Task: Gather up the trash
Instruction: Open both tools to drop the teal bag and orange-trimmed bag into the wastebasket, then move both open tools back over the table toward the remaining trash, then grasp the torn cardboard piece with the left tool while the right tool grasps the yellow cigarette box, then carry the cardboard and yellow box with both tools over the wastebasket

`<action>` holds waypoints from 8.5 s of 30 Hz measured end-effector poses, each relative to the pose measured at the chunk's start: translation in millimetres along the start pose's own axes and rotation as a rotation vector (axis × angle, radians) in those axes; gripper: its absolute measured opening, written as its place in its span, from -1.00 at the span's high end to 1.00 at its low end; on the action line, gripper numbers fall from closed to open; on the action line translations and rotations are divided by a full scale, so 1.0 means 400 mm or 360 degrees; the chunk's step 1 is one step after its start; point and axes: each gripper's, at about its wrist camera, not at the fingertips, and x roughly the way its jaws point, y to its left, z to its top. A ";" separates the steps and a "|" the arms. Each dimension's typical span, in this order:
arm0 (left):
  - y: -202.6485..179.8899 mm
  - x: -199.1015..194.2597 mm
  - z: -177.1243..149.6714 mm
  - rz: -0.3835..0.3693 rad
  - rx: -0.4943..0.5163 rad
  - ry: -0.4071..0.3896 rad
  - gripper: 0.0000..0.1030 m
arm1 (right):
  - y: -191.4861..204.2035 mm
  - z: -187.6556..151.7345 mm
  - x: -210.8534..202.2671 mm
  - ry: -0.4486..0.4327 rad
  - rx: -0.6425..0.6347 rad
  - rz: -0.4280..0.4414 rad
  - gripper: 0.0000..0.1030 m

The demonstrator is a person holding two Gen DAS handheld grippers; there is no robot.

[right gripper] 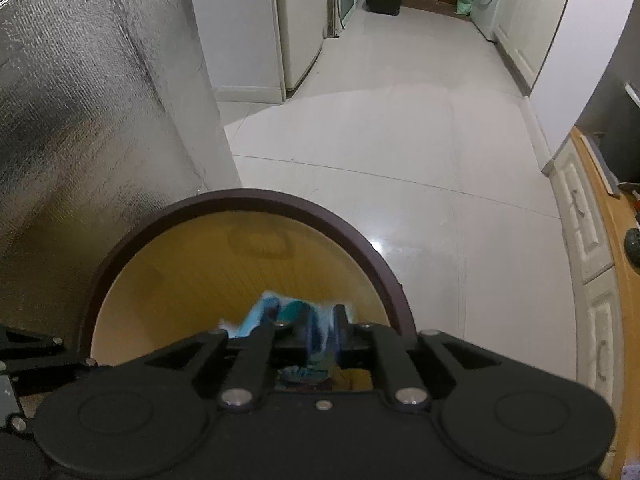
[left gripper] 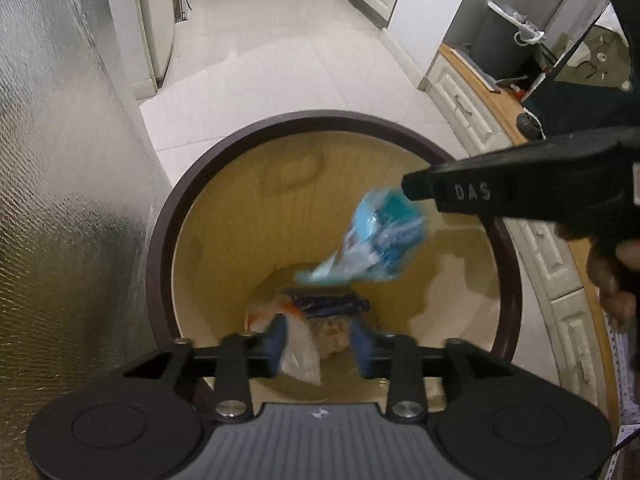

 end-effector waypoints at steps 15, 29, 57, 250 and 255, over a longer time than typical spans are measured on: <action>-0.033 -0.038 -0.027 -0.0001 0.0038 -0.0011 -0.40 | -0.024 -0.053 -0.069 0.0008 0.0020 0.0135 -0.19; -0.018 -0.132 -0.071 0.0092 -0.0012 -0.0052 -0.89 | -0.040 -0.129 -0.189 -0.0086 0.0100 0.0097 -0.94; -0.017 -0.370 -0.189 0.0190 -0.0006 -0.0367 -1.00 | -0.026 -0.301 -0.432 -0.0332 0.0157 -0.0060 -1.00; 0.043 -0.691 -0.104 0.0483 -0.0078 -0.1022 -0.16 | 0.175 -0.067 -0.622 -0.0830 0.0061 0.0007 0.15; -0.007 -0.615 -0.090 0.0408 -0.0026 -0.0926 -0.16 | 0.117 -0.106 -0.586 -0.0766 0.0112 -0.0010 0.15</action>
